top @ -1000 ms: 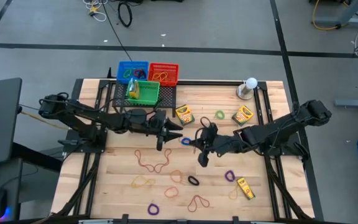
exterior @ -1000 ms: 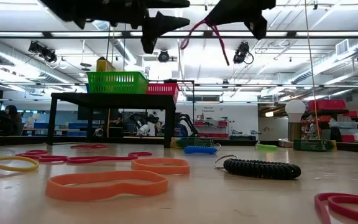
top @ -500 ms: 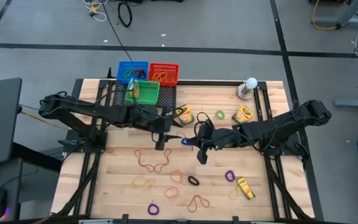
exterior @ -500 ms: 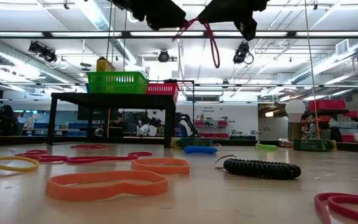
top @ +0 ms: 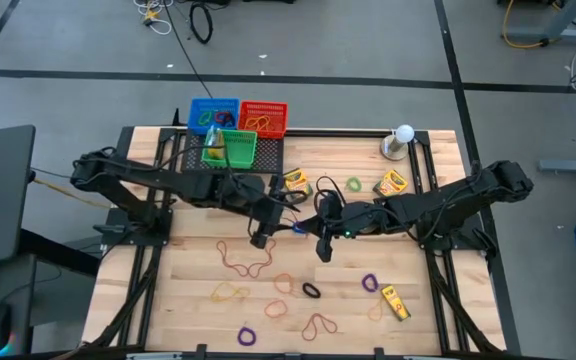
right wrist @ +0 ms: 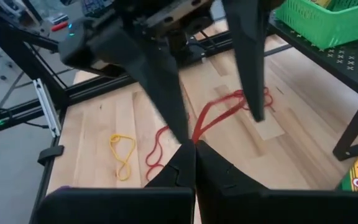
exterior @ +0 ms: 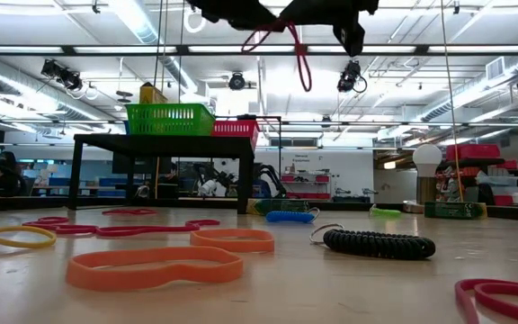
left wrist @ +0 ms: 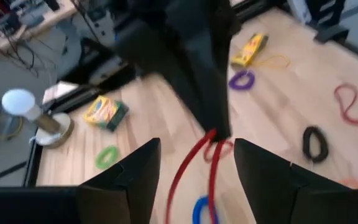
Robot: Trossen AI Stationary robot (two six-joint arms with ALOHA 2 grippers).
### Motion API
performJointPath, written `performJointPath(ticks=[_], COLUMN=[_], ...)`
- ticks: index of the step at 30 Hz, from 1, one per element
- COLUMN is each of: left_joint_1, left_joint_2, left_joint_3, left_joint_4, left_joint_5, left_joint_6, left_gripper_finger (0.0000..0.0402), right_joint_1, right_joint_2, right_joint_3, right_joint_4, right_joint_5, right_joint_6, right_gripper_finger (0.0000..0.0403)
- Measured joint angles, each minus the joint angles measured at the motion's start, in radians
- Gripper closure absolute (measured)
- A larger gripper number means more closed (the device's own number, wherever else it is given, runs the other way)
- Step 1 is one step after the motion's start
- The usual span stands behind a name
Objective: Pick & Place Office Desk Supplies
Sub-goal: Put the red rubber band into the red bin
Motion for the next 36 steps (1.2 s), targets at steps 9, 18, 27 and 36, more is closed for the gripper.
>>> performJointPath(ticks=[9, 18, 27, 36], left_joint_1=[0.011, 0.019, 0.106, 0.376], left_joint_2=[0.002, -0.034, -0.099, -0.091], left_joint_3=[0.003, 0.004, 0.174, 0.417], left_joint_4=[-0.066, -0.105, -0.415, -0.502], left_joint_5=[-0.009, -0.015, -0.153, -0.230], left_joint_6=[0.031, 0.015, -0.091, -0.125], left_gripper_finger=[0.0288, 0.0393, 0.0396, 0.0396], right_joint_1=[0.000, 0.003, 0.005, 0.001], right_joint_2=[0.000, 0.000, 0.000, 0.000], right_joint_3=[0.000, 0.000, 0.000, 0.000], right_joint_4=[0.034, 0.036, 0.030, 0.020], right_joint_5=[-0.017, 0.005, 0.048, 0.050], right_joint_6=[-0.017, -0.017, -0.016, -0.047], right_gripper_finger=[0.0403, 0.0372, 0.0264, 0.0336])
